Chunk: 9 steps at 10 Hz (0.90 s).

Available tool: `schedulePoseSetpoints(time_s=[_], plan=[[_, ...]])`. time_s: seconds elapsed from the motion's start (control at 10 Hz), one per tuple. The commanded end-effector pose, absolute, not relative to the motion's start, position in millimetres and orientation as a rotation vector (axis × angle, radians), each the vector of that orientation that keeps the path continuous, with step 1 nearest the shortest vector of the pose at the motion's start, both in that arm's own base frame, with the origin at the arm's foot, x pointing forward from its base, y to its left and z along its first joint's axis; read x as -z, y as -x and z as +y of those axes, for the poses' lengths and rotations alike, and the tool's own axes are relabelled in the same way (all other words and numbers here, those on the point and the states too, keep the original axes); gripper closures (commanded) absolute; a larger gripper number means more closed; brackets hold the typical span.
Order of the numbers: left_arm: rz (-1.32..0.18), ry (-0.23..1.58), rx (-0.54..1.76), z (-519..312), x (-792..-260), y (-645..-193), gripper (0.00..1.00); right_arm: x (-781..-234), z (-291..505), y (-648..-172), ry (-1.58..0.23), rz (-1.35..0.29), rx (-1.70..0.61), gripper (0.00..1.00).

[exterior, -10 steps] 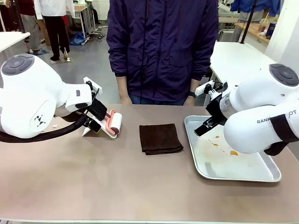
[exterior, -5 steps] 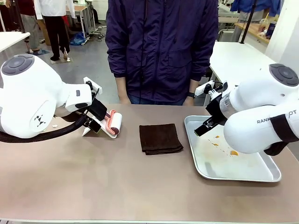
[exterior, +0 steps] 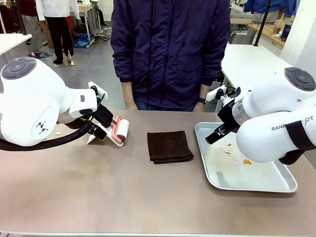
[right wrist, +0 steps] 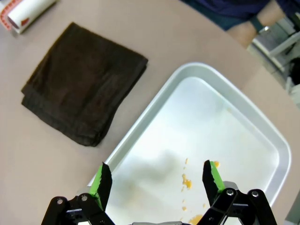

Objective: Clean the surface of the table.
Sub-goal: Hold the Lint Roller with your left hand and the towel with your right hand.

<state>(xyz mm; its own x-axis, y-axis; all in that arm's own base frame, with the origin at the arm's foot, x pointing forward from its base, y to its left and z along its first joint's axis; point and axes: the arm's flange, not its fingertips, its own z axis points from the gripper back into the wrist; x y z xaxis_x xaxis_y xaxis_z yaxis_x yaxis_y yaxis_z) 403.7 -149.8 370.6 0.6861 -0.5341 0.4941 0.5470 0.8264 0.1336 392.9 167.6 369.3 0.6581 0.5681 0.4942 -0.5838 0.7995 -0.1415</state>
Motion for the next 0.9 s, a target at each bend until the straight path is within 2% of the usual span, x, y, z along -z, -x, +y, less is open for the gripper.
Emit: schedulePoseSetpoints(time_s=[0.0,0.2,0.4,0.5,0.8], plan=[[-0.477,0.109,0.615,-125.3,-384.7,-392.2,0.00,-389.8,164.4,-385.2,-0.133,-0.444,-0.601,0.00],[-0.407,0.220,0.580,-109.2,-409.2,-378.6,0.00,-418.0,156.3,-372.6,-0.207,-0.377,-0.501,0.00],[-0.329,0.337,0.433,-99.2,-442.1,-369.3,0.00,-450.4,142.8,-358.7,-0.323,-0.322,-0.367,0.00],[-0.330,0.446,0.403,-80.2,-459.1,-364.4,0.00,-469.1,124.2,-348.3,-0.490,-0.317,-0.313,0.00],[-0.435,0.760,0.321,9.0,-484.9,-345.1,0.00,-485.0,57.2,-315.2,-0.809,-0.268,-0.200,0.00]])
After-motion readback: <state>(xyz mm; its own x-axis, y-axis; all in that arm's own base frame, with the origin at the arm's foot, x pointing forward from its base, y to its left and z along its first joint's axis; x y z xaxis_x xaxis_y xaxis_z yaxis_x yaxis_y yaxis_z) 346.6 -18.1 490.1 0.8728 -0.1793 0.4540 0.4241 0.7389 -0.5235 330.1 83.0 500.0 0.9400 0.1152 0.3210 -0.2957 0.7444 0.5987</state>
